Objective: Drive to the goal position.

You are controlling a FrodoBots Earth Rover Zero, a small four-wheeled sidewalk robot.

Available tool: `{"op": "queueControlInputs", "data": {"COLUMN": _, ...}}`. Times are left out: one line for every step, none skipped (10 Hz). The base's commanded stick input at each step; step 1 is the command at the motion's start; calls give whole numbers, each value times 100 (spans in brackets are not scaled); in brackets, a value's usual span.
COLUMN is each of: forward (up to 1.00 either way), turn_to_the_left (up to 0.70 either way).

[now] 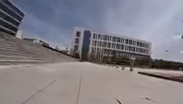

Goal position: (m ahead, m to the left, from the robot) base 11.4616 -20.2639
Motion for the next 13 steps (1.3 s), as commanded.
{"op": "queueControlInputs", "data": {"forward": 70, "turn_to_the_left": 0}}
{"op": "queueControlInputs", "data": {"forward": 70, "turn_to_the_left": 0}}
{"op": "queueControlInputs", "data": {"forward": 70, "turn_to_the_left": 0}}
{"op": "queueControlInputs", "data": {"forward": 70, "turn_to_the_left": 0}}
{"op": "queueControlInputs", "data": {"forward": 70, "turn_to_the_left": 0}}
{"op": "queueControlInputs", "data": {"forward": 70, "turn_to_the_left": 0}}
{"op": "queueControlInputs", "data": {"forward": 70, "turn_to_the_left": 0}}
{"op": "queueControlInputs", "data": {"forward": 70, "turn_to_the_left": 0}}
{"op": "queueControlInputs", "data": {"forward": 70, "turn_to_the_left": 0}}
{"op": "queueControlInputs", "data": {"forward": 70, "turn_to_the_left": 0}}
{"op": "queueControlInputs", "data": {"forward": 70, "turn_to_the_left": 0}}
{"op": "queueControlInputs", "data": {"forward": 70, "turn_to_the_left": 0}}
{"op": "queueControlInputs", "data": {"forward": 70, "turn_to_the_left": 0}}
